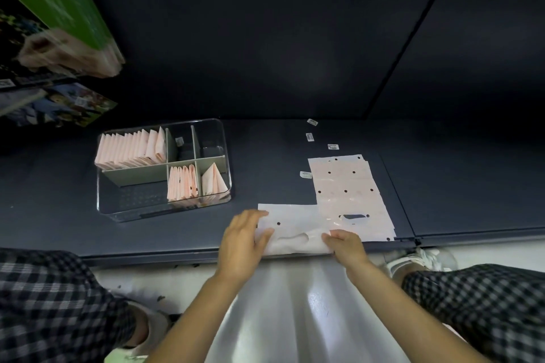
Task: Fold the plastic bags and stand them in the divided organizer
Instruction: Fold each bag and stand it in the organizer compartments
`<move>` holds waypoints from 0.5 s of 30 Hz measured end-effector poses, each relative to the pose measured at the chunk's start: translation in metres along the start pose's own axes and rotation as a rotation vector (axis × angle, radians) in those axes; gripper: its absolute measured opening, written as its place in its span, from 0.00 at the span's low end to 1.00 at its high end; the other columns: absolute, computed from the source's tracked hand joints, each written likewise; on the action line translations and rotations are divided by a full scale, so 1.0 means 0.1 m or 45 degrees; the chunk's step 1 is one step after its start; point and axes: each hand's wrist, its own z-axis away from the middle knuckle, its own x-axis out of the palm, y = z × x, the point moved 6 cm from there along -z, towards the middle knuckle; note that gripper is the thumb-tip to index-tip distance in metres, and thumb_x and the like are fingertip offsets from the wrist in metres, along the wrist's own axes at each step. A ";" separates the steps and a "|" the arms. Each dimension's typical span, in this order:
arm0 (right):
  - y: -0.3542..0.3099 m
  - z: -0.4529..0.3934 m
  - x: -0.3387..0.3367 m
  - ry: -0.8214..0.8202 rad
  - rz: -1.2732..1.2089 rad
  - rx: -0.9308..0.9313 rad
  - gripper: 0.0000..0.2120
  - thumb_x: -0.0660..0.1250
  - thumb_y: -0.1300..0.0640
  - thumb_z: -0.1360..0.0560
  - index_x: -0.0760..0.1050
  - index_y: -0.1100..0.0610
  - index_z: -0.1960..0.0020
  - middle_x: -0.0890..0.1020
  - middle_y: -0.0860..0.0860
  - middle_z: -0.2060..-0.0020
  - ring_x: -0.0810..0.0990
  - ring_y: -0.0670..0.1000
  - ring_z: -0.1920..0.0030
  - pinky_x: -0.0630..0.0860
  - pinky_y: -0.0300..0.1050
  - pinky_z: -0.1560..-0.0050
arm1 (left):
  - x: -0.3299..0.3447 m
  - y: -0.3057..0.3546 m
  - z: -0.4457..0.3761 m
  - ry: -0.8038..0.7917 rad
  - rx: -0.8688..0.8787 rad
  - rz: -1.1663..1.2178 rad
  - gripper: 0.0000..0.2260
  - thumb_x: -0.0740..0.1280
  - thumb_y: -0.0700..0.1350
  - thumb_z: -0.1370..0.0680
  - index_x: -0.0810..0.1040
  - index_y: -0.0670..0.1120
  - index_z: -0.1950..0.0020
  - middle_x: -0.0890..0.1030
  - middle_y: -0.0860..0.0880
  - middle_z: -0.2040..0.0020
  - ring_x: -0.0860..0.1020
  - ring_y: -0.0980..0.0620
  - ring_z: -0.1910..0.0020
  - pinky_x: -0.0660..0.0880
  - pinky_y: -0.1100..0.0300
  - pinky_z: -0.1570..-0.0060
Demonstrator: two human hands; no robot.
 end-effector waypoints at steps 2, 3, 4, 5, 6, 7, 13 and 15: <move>0.08 -0.04 0.03 0.036 -0.023 0.036 0.15 0.65 0.64 0.25 0.69 0.57 0.69 0.67 0.50 0.70 0.63 0.49 0.68 0.62 0.38 0.65 | 0.14 0.07 0.13 -0.068 0.153 -0.121 0.14 0.67 0.46 0.23 0.76 0.47 0.38 0.76 0.50 0.38 0.73 0.48 0.39 0.69 0.57 0.38; 0.09 -0.06 0.04 0.061 -0.046 0.052 0.14 0.65 0.63 0.25 0.69 0.57 0.69 0.68 0.51 0.70 0.65 0.49 0.68 0.65 0.40 0.64 | 0.20 0.10 0.18 -0.093 0.222 -0.181 0.15 0.68 0.46 0.24 0.77 0.46 0.38 0.76 0.50 0.37 0.74 0.47 0.37 0.70 0.55 0.37; 0.10 -0.07 0.04 0.090 -0.070 0.063 0.13 0.65 0.63 0.25 0.70 0.57 0.68 0.69 0.51 0.69 0.67 0.50 0.67 0.67 0.40 0.65 | 0.25 0.12 0.22 -0.104 0.292 -0.256 0.16 0.70 0.45 0.25 0.77 0.45 0.39 0.76 0.49 0.36 0.74 0.47 0.37 0.71 0.52 0.36; 0.09 -0.08 0.05 0.117 -0.090 0.066 0.11 0.65 0.62 0.25 0.71 0.58 0.66 0.71 0.51 0.69 0.69 0.50 0.66 0.70 0.40 0.66 | 0.29 0.13 0.26 -0.113 0.356 -0.342 0.18 0.72 0.46 0.27 0.78 0.45 0.39 0.76 0.48 0.36 0.75 0.46 0.36 0.71 0.48 0.36; 0.07 -0.10 0.05 0.137 -0.104 0.062 0.09 0.65 0.62 0.25 0.72 0.59 0.63 0.72 0.51 0.67 0.70 0.50 0.64 0.72 0.40 0.69 | 0.33 0.14 0.29 -0.129 0.401 -0.419 0.21 0.74 0.47 0.29 0.77 0.44 0.38 0.76 0.47 0.35 0.75 0.45 0.36 0.71 0.45 0.37; 0.06 -0.12 0.05 0.150 -0.117 0.059 0.07 0.64 0.61 0.24 0.73 0.60 0.62 0.72 0.51 0.66 0.70 0.50 0.63 0.73 0.39 0.71 | 0.36 0.14 0.31 -0.152 0.423 -0.478 0.23 0.75 0.48 0.30 0.77 0.44 0.37 0.75 0.47 0.33 0.74 0.45 0.35 0.71 0.44 0.37; 0.08 -0.18 0.10 0.137 -0.166 0.112 0.04 0.62 0.58 0.22 0.71 0.59 0.53 0.69 0.46 0.59 0.71 0.51 0.55 0.77 0.37 0.72 | 0.50 0.00 0.38 -0.205 0.445 -0.673 0.32 0.74 0.55 0.31 0.72 0.44 0.31 0.71 0.47 0.30 0.70 0.46 0.32 0.58 0.51 0.34; 0.09 -0.19 0.10 0.146 -0.176 0.118 0.04 0.61 0.58 0.22 0.70 0.59 0.53 0.70 0.47 0.58 0.72 0.53 0.53 0.77 0.35 0.74 | 0.55 -0.06 0.40 -0.274 0.378 -0.722 0.32 0.74 0.57 0.33 0.74 0.45 0.32 0.73 0.47 0.31 0.72 0.47 0.33 0.60 0.52 0.33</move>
